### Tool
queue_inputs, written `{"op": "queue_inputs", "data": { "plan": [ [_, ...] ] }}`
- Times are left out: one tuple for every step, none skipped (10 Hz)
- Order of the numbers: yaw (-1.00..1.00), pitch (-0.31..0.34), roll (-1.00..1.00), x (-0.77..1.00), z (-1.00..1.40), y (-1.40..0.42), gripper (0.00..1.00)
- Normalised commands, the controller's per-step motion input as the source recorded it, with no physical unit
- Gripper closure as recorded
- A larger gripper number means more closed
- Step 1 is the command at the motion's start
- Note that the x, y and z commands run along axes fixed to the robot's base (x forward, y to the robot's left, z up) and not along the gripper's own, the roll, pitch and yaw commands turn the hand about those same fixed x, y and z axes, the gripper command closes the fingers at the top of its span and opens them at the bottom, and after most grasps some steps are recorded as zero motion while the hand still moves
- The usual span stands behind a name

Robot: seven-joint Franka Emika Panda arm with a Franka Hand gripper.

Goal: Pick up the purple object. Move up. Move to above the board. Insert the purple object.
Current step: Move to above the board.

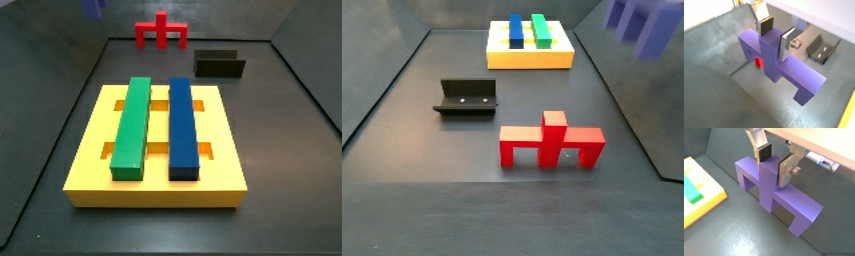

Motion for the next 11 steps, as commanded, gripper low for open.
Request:
{"op": "queue_inputs", "data": {
  "plan": [
    [-0.01,0.106,-0.07,0.07,0.63,0.0,1.0],
    [1.0,0.03,-0.02,0.84,0.21,-1.4,1.0],
    [1.0,0.025,-0.01,0.83,0.16,-1.4,1.0],
    [1.0,0.039,0.0,0.87,0.13,-1.4,1.0],
    [1.0,0.039,-0.01,0.91,0.15,-1.4,1.0],
    [1.0,0.042,-0.01,0.9,0.14,-1.4,1.0],
    [1.0,0.045,0.0,0.91,0.15,-1.4,1.0],
    [1.0,0.052,-0.01,0.95,0.15,-1.4,1.0],
    [1.0,0.06,0.0,0.99,0.14,-1.4,1.0],
    [1.0,0.07,0.01,0.61,0.08,-0.78,1.0],
    [1.0,0.078,0.02,0.38,0.05,-0.46,1.0]
  ]
}}
